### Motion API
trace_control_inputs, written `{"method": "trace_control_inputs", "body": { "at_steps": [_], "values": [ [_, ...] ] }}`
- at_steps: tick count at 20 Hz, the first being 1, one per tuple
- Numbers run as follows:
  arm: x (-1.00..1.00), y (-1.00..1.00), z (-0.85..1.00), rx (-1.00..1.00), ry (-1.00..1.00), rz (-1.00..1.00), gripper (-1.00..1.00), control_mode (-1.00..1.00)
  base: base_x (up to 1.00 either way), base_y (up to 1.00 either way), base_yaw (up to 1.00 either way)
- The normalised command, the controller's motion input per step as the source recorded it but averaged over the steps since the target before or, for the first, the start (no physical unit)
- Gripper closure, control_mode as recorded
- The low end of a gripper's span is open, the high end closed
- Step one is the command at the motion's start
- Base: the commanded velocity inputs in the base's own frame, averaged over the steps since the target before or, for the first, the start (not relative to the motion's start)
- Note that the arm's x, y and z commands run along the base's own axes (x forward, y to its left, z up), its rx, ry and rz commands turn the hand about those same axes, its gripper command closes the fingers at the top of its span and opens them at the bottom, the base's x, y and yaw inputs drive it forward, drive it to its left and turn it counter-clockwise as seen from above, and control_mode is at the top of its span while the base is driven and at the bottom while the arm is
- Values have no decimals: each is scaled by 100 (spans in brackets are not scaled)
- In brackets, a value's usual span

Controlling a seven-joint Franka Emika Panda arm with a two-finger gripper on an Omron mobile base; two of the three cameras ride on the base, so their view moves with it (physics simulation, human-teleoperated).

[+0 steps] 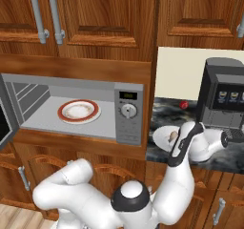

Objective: Pick the egg from the counter and place it in the microwave.

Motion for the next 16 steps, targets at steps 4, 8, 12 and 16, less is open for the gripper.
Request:
{"method": "trace_control_inputs", "body": {
  "at_steps": [4, 8, 12, 16],
  "values": [
    [21, 0, -29, 0, 4, 2, -100, -100, 0, 0, 0],
    [31, 0, -27, 0, 0, 0, -100, -100, 0, 0, 0],
    [18, -2, -23, 0, 0, 0, -100, -100, 0, 0, 0],
    [27, -1, -17, 0, 0, 0, -100, -100, 0, 0, 0]
  ]
}}
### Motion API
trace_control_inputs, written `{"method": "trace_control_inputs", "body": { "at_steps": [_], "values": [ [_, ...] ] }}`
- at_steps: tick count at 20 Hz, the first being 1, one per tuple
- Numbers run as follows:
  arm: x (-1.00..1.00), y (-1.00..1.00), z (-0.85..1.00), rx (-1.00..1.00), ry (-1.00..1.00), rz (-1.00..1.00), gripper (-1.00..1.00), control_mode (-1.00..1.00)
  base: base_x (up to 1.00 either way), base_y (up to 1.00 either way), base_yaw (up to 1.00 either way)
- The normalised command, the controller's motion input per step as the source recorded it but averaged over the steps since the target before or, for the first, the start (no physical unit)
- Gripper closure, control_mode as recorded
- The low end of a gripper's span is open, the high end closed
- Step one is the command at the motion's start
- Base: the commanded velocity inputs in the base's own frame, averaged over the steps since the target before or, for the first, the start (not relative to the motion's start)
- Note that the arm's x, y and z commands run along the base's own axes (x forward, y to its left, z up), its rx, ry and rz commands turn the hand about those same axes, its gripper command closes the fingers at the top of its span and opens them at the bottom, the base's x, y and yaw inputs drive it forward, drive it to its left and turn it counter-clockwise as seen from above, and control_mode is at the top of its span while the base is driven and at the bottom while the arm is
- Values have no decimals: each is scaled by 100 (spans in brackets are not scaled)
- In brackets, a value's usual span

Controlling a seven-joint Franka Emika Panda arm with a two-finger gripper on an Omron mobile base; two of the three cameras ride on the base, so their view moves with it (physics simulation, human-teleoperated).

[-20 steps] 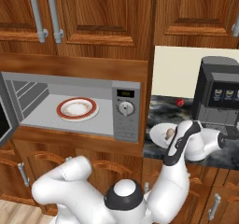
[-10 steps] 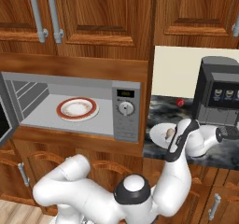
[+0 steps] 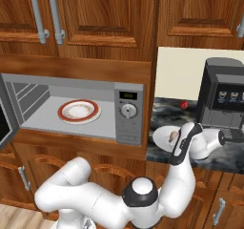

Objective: Pick the egg from the counter and place it in the microwave.

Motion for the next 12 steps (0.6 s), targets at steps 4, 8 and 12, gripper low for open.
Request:
{"method": "trace_control_inputs", "body": {
  "at_steps": [4, 8, 12],
  "values": [
    [25, -5, -20, 0, 0, 0, -100, -100, 0, 0, 0],
    [17, 0, -19, 0, 0, 0, -100, -100, 0, 0, 0],
    [0, -1, -20, 0, 0, 0, 100, -100, 0, 0, 0]
  ]
}}
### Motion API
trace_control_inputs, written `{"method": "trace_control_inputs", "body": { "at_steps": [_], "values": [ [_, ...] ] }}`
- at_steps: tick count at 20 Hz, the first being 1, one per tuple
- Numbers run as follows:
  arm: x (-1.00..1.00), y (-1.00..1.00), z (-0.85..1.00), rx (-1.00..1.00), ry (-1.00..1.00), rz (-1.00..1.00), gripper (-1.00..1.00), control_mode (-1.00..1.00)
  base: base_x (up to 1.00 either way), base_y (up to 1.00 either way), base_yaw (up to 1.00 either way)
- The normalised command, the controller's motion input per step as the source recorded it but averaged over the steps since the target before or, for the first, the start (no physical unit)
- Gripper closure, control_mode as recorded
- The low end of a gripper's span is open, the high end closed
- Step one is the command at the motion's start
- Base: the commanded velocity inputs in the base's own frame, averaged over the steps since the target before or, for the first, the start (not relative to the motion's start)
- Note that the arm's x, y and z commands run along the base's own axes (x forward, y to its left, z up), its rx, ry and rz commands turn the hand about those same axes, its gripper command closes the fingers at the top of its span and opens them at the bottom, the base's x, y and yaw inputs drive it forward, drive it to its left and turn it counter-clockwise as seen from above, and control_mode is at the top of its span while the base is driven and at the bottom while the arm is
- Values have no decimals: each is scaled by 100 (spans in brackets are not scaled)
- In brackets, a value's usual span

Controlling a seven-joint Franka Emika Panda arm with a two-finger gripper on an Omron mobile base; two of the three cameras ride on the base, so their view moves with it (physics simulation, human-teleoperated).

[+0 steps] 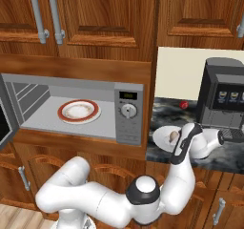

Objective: Pick the egg from the counter and place it in the microwave.

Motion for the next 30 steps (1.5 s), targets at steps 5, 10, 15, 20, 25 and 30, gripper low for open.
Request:
{"method": "trace_control_inputs", "body": {
  "at_steps": [5, 10, 15, 20, 25, 30],
  "values": [
    [0, -22, -8, 0, 0, 0, 100, -100, 0, 0, 0],
    [-19, -15, 13, 4, -2, 0, 100, -100, 0, 0, 0],
    [-79, -22, 67, 11, -5, 0, 100, -100, 0, 0, 0],
    [-100, -4, 93, 12, -9, 0, 100, -100, 0, 0, 0],
    [-100, 9, 77, 12, -2, -6, 100, -100, 0, 0, 0],
    [-100, 47, 25, 12, 0, -18, 100, -100, 0, 0, 0]
  ]
}}
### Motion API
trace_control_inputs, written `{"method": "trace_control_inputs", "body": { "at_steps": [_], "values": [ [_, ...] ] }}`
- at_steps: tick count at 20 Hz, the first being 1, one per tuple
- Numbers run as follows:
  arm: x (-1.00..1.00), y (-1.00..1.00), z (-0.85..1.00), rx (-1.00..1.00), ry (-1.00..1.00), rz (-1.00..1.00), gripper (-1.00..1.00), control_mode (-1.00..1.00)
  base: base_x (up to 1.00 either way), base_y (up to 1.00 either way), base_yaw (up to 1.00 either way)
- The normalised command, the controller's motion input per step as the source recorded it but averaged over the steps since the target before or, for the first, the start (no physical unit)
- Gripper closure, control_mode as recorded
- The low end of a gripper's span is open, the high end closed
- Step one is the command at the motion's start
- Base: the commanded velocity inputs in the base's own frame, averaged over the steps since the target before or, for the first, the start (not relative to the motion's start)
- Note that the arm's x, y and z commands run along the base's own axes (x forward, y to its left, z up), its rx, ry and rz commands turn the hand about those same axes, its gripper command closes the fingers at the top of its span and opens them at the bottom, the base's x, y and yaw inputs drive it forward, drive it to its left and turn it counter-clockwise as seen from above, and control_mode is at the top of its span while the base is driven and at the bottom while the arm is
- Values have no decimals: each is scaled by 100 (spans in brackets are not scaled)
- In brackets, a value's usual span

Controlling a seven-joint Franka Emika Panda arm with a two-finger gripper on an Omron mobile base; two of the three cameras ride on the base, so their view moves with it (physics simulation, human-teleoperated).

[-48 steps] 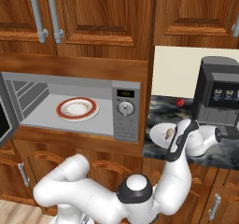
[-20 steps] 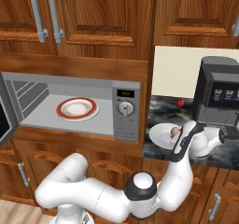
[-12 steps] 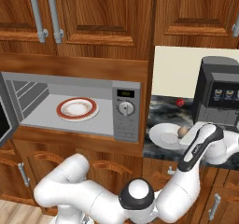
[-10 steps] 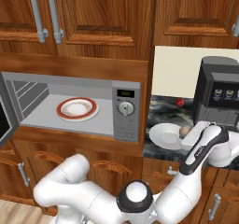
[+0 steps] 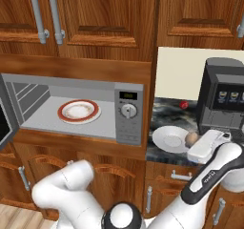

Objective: Pick the egg from the counter and place it in the microwave.

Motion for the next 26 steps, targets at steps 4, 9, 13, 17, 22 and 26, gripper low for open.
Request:
{"method": "trace_control_inputs", "body": {
  "at_steps": [4, 9, 13, 17, 22, 26],
  "values": [
    [-100, 82, 0, 7, 0, -23, 100, -100, 0, 0, 0],
    [-91, 98, 0, 3, -1, -24, 100, -100, 0, 0, 0],
    [-63, 100, 6, 0, -1, -24, 100, -100, 0, 0, 0],
    [-67, 100, 1, 0, -7, -18, 100, -100, 0, 0, 0],
    [-38, 100, 20, 0, -15, -11, 100, -100, 0, 0, 0],
    [1, 100, 56, 0, -10, -6, 100, -100, 0, 0, 0]
  ]
}}
